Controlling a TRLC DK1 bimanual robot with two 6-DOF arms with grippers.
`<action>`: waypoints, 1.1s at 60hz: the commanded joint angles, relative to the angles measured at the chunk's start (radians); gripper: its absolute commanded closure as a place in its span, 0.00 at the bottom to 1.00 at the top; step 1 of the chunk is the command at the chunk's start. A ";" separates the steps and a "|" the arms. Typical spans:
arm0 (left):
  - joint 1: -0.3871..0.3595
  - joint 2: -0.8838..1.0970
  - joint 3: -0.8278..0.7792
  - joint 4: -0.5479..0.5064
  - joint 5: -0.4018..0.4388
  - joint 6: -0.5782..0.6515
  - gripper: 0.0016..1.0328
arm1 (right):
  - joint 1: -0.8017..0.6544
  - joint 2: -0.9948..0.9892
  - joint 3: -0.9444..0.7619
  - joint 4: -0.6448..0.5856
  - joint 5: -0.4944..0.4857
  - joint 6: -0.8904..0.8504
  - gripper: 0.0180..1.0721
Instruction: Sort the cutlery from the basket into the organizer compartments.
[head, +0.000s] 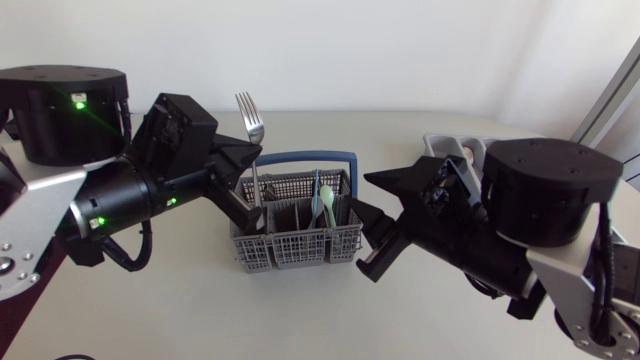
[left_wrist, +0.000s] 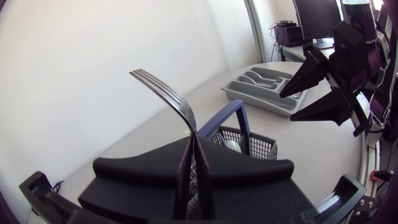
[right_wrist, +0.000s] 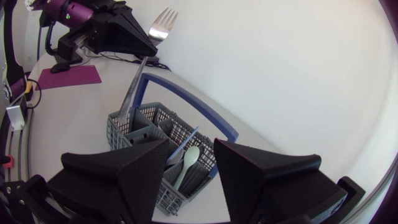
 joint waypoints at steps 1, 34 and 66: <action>0.010 -0.016 0.043 -0.004 0.008 -0.045 0.97 | -0.012 0.001 0.056 -0.031 -0.027 0.043 0.49; -0.010 -0.043 0.115 -0.093 0.211 -0.176 0.97 | -0.100 0.156 0.218 -0.172 -0.539 0.181 0.49; 0.022 0.000 0.117 -0.099 0.536 -0.146 0.97 | -0.278 0.139 0.157 -0.243 -0.955 0.170 0.49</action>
